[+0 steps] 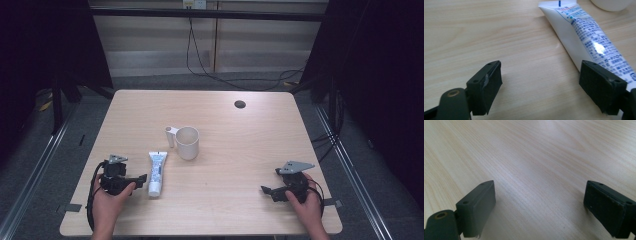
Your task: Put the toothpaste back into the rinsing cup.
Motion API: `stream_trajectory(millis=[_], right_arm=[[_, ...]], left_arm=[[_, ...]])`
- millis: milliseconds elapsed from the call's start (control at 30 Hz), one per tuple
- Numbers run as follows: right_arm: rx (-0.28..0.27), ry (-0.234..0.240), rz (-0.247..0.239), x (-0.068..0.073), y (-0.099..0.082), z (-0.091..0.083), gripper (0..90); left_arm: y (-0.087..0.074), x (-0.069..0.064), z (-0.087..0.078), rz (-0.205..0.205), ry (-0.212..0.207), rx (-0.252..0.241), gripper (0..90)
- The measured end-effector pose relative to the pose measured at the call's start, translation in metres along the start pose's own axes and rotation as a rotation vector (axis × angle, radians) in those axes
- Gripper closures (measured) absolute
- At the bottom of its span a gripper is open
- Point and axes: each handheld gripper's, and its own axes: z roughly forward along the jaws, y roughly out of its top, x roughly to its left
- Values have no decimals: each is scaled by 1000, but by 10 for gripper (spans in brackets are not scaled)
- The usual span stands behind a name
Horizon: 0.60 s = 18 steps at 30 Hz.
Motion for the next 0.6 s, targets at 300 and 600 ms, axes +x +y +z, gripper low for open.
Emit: stream_trajectory(millis=[300,600], right_arm=[[1,-2,0,0,0,0,102],[1,-2,0,0,0,0,102]], left_arm=[[11,1,-3,-43,-28,63,192],[24,1,-2,-53,-46,103,191]])
